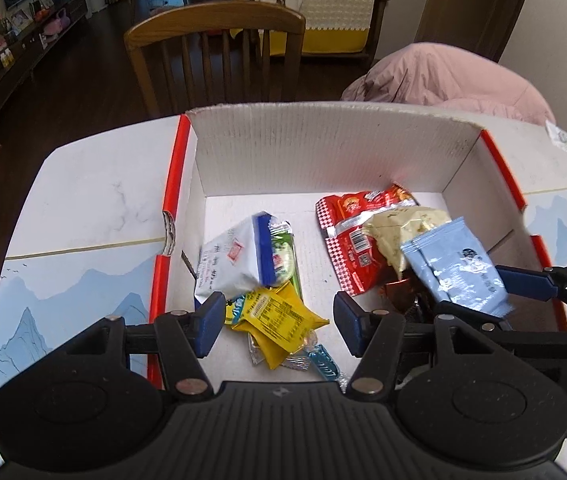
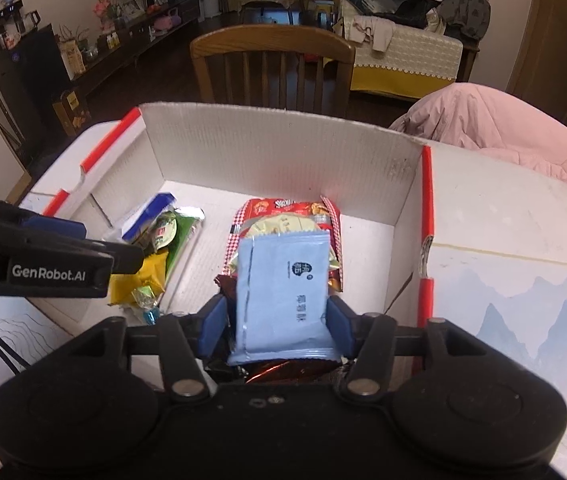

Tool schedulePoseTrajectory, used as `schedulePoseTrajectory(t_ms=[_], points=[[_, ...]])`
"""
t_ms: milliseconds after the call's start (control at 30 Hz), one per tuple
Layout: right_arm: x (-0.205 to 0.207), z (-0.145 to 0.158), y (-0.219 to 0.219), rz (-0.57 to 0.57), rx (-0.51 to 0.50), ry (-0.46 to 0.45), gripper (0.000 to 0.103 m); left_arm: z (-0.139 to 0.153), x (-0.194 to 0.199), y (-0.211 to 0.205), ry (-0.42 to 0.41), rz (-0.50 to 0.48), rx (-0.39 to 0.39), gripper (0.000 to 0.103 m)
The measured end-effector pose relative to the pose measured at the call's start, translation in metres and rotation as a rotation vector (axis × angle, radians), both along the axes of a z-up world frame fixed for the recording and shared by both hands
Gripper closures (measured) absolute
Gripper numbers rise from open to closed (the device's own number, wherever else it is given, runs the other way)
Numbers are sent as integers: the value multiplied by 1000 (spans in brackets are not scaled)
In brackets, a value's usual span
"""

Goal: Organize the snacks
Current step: 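Open both grippers to drop the packets into the box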

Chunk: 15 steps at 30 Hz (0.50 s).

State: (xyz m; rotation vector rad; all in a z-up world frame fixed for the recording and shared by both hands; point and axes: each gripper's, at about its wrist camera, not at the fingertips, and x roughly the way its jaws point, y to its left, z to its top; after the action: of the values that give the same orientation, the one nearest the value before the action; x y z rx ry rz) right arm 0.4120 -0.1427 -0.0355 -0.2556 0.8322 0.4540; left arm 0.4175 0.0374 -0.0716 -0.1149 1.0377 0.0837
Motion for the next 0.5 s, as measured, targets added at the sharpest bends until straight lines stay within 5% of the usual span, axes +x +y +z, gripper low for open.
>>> schedulePoseTrajectory(t_ms=[233,500], points=[[-29,26,-11,9,63,-53,37,28,-31,1,-78,-8,-9,40],[-75,63,-25,22,131,-134,15,66,-83,0,-189,-19,-34,33]])
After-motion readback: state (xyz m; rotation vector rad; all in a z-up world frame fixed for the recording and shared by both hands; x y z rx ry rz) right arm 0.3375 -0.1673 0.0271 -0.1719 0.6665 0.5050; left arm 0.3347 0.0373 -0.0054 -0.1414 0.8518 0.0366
